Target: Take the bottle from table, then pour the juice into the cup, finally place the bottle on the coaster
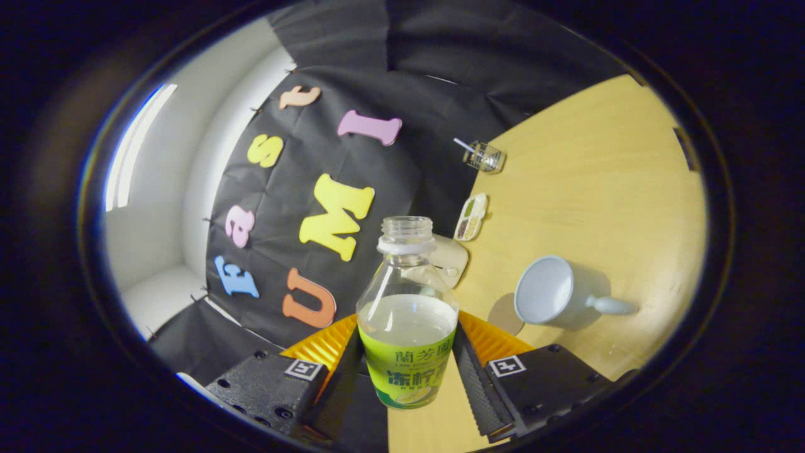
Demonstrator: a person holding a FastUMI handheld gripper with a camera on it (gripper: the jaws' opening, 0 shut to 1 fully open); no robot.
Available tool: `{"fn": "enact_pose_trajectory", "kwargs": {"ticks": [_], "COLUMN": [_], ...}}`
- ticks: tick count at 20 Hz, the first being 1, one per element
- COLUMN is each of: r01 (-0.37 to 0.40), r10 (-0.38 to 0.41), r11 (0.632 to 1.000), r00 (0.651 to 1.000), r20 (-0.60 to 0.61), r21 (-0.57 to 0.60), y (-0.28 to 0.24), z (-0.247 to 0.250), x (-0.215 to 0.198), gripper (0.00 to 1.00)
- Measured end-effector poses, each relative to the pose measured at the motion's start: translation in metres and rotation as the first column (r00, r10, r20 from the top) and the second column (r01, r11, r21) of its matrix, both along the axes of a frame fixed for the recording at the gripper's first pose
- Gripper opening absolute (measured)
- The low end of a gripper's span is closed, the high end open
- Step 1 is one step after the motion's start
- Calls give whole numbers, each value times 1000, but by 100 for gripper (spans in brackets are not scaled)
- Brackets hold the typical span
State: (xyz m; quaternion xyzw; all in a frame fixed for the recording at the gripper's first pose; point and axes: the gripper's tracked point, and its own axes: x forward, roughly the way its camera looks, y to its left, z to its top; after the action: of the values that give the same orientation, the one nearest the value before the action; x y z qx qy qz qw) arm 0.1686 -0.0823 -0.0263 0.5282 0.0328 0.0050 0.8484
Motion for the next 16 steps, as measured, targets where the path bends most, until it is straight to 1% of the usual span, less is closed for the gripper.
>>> {"fn": "enact_pose_trajectory", "kwargs": {"ticks": [2,3,4,5,6,7,8,9,10,11,13,14,16], "r01": [36,52,71,80,78,63,36,18,25,37,68,85,111], "r10": [-30,-40,-52,-61,-77,-93,-95,-99,-105,-97,-66,-70,-87], "r11": [992,979,951,904,838,756,683,636,609,601,620,614,579], "r00": [999,997,996,996,997,996,995,993,993,995,997,996,993], "r20": [44,62,69,59,25,-12,-40,-58,-50,-27,34,53,74], "r21": [-120,-199,-302,-419,-540,-651,-729,-771,-793,-798,-781,-784,-808], "y": [-1,2,5,10,13,13,14,17,17,19,22,18,8], "z": [7,12,13,9,3,-4,-10,-17,-19,-19,-15,-12,-8], "x": [-1,-1,1,3,8,10,14,20,26,31,41,45,52], "gripper": [81,81,81,81,81,81,82,82,82,82,82,82,82]}}
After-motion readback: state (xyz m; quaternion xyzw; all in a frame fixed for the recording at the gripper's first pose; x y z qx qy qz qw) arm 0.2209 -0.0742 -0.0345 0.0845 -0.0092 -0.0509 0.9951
